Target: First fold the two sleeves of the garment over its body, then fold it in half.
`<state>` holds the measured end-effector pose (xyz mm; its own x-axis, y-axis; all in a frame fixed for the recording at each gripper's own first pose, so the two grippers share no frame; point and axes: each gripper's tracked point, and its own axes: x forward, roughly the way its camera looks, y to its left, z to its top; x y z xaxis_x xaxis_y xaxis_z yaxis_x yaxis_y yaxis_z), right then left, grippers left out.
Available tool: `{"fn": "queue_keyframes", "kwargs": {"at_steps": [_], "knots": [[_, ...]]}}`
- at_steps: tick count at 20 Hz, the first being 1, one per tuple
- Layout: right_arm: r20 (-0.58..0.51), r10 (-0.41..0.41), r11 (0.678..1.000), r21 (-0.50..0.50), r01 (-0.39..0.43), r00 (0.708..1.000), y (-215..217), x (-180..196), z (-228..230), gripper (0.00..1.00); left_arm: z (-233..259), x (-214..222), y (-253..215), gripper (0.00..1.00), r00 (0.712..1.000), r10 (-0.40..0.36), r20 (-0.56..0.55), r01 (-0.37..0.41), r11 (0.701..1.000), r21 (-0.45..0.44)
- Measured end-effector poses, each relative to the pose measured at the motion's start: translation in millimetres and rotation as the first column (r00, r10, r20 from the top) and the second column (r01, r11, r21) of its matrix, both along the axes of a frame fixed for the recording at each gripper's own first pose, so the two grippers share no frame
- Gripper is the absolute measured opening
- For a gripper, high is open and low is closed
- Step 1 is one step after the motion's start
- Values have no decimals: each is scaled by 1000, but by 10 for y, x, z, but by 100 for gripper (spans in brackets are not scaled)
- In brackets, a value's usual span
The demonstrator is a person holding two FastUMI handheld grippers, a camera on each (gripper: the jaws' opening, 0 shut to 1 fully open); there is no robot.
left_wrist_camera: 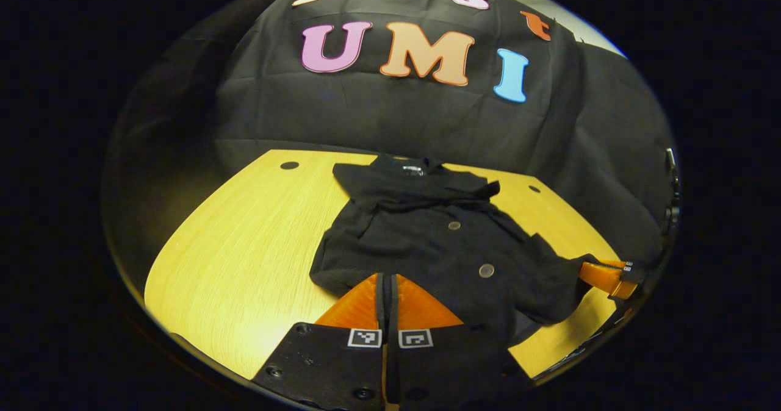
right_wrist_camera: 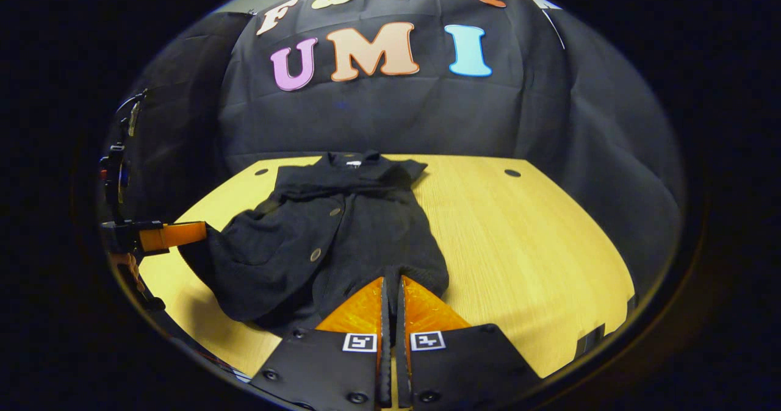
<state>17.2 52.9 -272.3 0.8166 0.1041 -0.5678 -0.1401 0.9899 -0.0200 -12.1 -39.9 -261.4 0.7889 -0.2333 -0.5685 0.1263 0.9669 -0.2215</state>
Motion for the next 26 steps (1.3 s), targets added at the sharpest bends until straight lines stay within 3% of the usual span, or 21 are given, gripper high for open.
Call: {"fn": "queue_keyframes", "kwargs": {"at_steps": [8,12,20,26], "knots": [[114,2,1000,-24,1,994,66,488,561,6,503,612,-25,0,988,-22,154,20,1000,15],[149,-7,1000,-28,12,989,115,750,725,6,644,898,4,0,980,2,201,-1,1000,-1],[274,39,998,-57,-24,961,282,1812,1252,6,927,1777,80,0,955,79,286,-74,997,-29],[276,23,1000,1,-24,961,356,2662,1237,6,756,2443,164,0,948,150,282,-149,988,-26]]}}
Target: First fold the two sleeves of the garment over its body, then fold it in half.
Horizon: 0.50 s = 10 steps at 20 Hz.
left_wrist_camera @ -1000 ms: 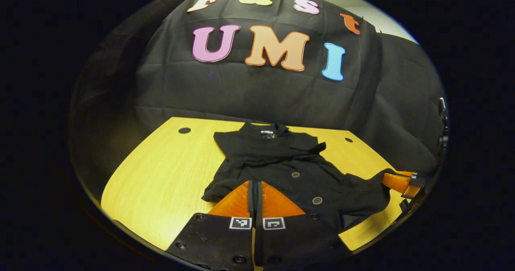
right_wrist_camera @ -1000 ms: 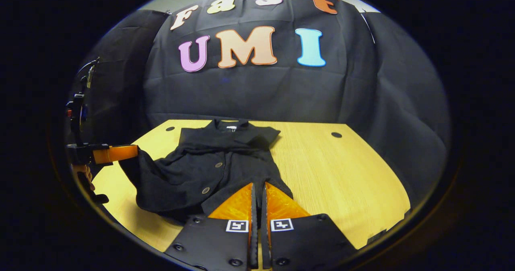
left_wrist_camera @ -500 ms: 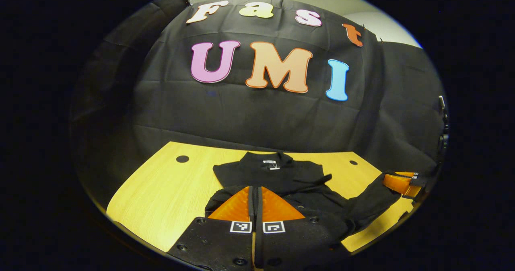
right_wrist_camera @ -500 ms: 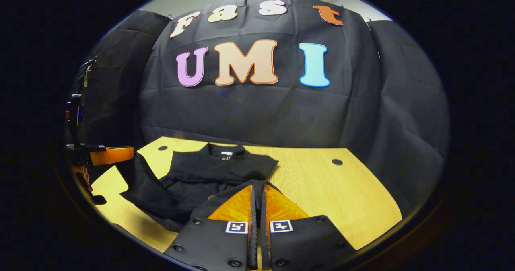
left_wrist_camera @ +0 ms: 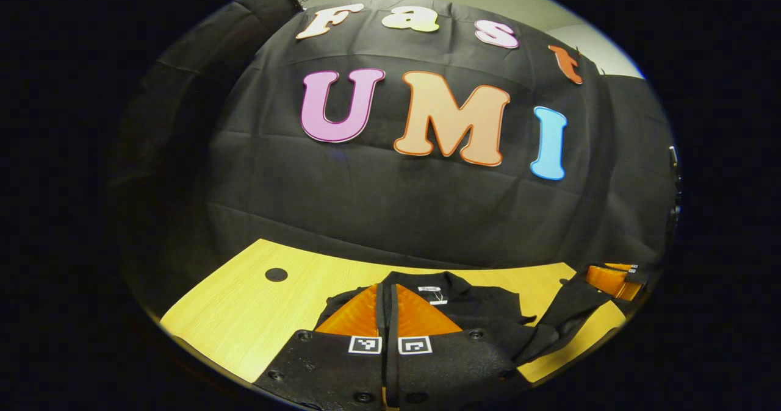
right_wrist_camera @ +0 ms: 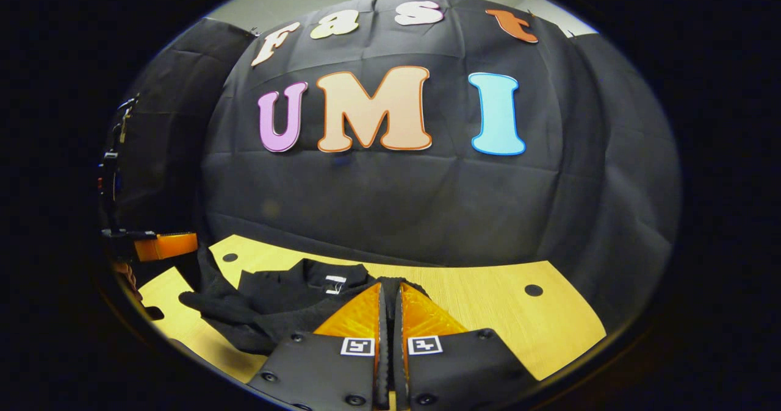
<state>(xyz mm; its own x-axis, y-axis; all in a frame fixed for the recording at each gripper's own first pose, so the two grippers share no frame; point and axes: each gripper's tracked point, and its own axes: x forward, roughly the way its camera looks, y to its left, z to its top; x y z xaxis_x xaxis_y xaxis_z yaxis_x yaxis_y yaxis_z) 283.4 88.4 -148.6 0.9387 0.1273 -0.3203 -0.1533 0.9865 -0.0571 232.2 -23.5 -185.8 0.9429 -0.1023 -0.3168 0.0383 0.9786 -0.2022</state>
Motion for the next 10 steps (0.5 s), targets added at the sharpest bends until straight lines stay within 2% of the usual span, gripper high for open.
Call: {"fn": "queue_keyframes", "kwargs": {"at_steps": [10], "knots": [[-66,6,1000,12,-5,998,86,1200,-635,6,-739,908,179,0,995,75,-63,-73,997,35]]}}
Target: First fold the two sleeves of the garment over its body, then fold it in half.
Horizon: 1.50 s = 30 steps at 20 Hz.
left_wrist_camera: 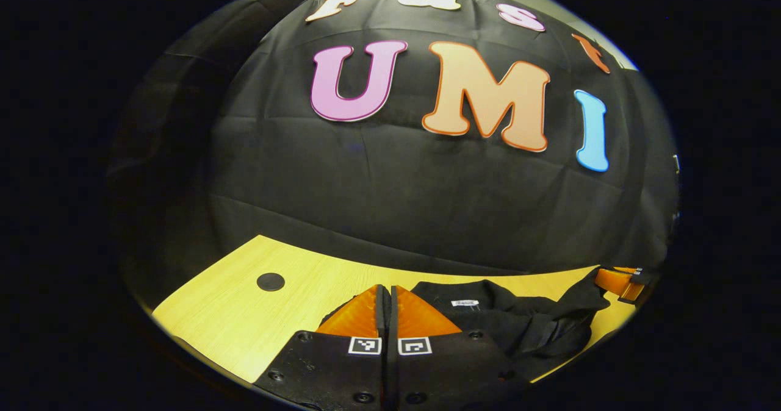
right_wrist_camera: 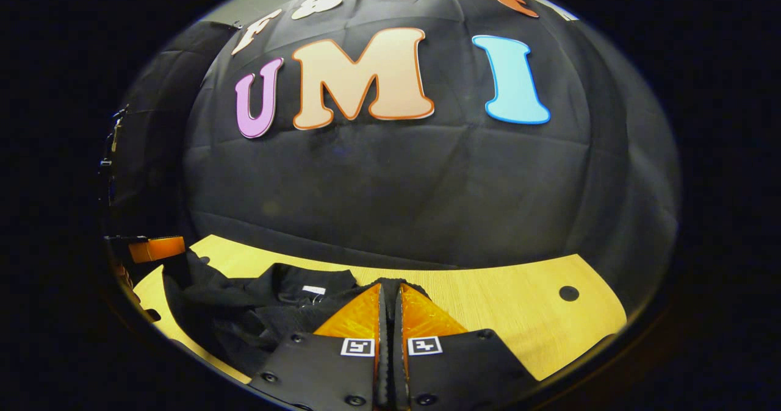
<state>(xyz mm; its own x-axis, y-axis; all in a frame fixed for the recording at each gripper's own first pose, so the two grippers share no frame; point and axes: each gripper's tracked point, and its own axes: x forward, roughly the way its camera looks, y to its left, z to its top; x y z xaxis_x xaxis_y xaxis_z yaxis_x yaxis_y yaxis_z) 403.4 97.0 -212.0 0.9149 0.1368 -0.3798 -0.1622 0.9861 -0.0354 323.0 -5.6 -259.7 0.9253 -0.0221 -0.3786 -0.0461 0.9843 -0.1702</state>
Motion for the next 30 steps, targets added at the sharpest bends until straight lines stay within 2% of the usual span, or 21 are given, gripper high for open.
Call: {"fn": "queue_keyframes", "kwargs": {"at_steps": [6,9,13,14,15,17,18,19,20,21,22,24,27,30], "knots": [[-85,-11,1000,12,12,996,16,382,-532,5,-528,210,-48,0,997,12,-77,-11,1000,10],[-104,-18,999,35,22,994,1,514,-646,5,-644,297,-52,0,996,12,-89,-8,999,46],[-122,-43,997,62,51,992,-44,572,-752,10,-674,407,-116,1,998,-10,-66,17,996,93],[-123,-48,996,70,56,991,-62,560,-730,19,-637,429,-139,6,998,-14,-58,19,996,86],[-119,-53,995,77,62,991,-78,572,-704,20,-633,423,-164,21,998,-20,-54,25,996,84],[-105,-63,993,96,73,993,-97,595,-631,31,-607,420,-189,51,998,-28,-50,32,996,84],[-92,-76,992,97,85,993,-124,601,-580,51,-572,427,-182,64,999,-24,-43,27,996,87],[-77,-90,991,94,97,993,-172,612,-514,71,-527,426,-180,72,999,-20,-35,23,996,84],[-61,-89,990,104,95,994,-160,641,-469,83,-480,430,-166,84,1000,-12,-26,14,996,85],[-49,-86,989,117,92,995,-148,626,-392,96,-442,417,-145,86,1000,-1,-17,2,996,88],[-42,-80,988,130,85,996,-136,596,-328,98,-375,407,-128,91,1000,5,-9,-4,996,87],[-25,-64,988,139,67,998,-121,524,-184,98,-234,369,-106,94,1000,14,6,-14,997,81],[32,-50,993,107,46,998,-139,369,85,98,9,237,-59,94,999,23,37,-26,997,72],[77,-27,995,101,19,997,-141,17,331,98,315,43,-22,94,997,15,80,-21,997,71]]}}
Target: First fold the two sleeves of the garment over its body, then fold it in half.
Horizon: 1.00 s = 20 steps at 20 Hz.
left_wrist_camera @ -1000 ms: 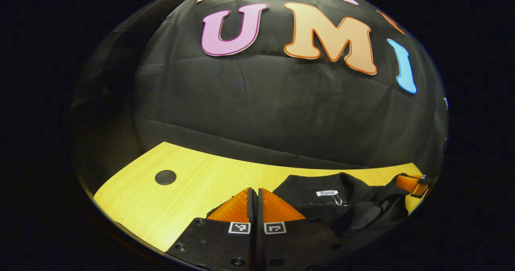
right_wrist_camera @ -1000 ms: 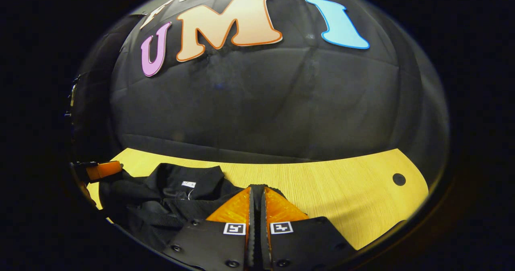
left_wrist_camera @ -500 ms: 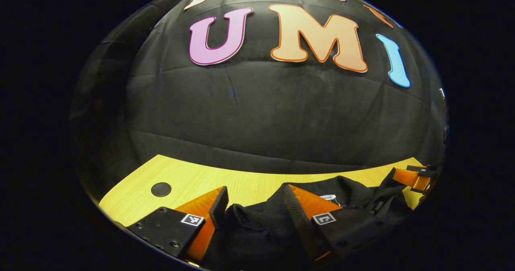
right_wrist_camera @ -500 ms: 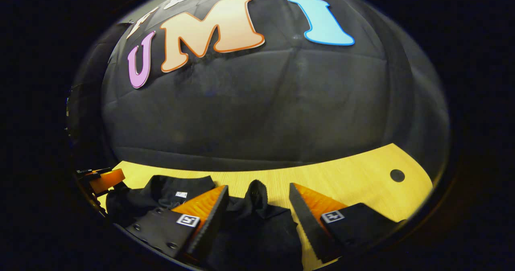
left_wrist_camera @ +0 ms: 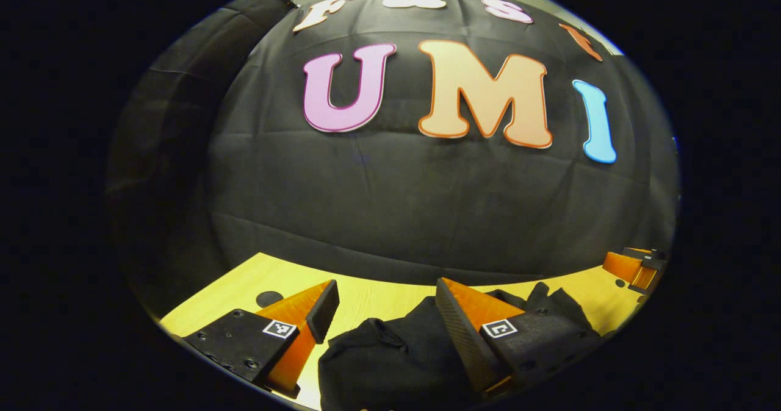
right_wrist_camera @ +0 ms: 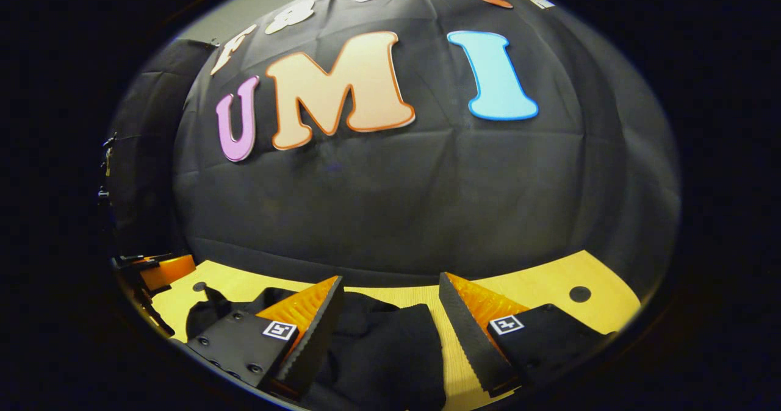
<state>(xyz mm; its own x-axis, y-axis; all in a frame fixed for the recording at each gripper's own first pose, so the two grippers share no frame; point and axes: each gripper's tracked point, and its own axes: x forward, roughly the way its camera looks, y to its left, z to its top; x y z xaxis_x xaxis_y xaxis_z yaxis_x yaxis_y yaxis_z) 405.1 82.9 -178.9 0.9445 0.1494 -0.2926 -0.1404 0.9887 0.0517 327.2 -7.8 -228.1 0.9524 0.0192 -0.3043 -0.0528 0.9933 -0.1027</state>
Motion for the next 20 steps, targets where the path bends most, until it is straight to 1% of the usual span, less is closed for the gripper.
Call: {"fn": "queue_keyframes", "kwargs": {"at_steps": [3,7,8,9,10,12,13,14,15,16,17,18,19,20], "knots": [[48,14,1000,-6,-14,999,-5,-486,233,98,228,-339,23,94,1000,-11,17,11,1000,-1],[148,29,999,-28,-25,989,15,-1124,561,98,604,-807,-10,94,997,-27,78,28,1000,-6],[161,28,999,-28,-24,986,8,-1296,601,95,685,-912,-30,93,995,-38,87,38,999,4],[170,30,999,-26,-26,985,17,-1467,655,95,766,-1034,-35,94,994,-45,95,44,999,12],[176,33,999,-19,-30,984,34,-1634,703,98,854,-1150,-66,93,993,-55,105,54,998,11],[193,36,999,-4,-36,981,62,-1966,807,98,1025,-1389,-140,93,989,-74,131,75,997,-4],[200,36,999,2,-37,979,67,-2126,844,95,1097,-1514,-185,93,987,-84,140,86,996,-9],[210,29,1000,5,-31,977,54,-2277,889,95,1172,-1633,-197,93,985,-86,150,88,996,-8],[222,17,1000,8,-19,975,20,-2431,939,98,1253,-1756,-203,93,982,-91,164,92,996,-2],[234,5,1000,10,-7,972,-7,-2572,982,94,1342,-1873,-203,93,979,-95,180,95,995,9],[241,-10,1000,13,7,971,-34,-2717,1008,94,1389,-1986,-214,92,976,-105,191,103,995,21],[241,-24,1000,21,20,970,-62,-2841,1017,97,1435,-2096,-233,93,973,-121,198,116,993,36],[239,-27,999,29,20,971,-58,-2975,1026,97,1453,-2209,-238,93,971,-132,200,124,991,49],[237,-30,999,38,22,971,-53,-3096,1026,94,1458,-2323,-242,92,970,-139,199,131,990,53]]}}
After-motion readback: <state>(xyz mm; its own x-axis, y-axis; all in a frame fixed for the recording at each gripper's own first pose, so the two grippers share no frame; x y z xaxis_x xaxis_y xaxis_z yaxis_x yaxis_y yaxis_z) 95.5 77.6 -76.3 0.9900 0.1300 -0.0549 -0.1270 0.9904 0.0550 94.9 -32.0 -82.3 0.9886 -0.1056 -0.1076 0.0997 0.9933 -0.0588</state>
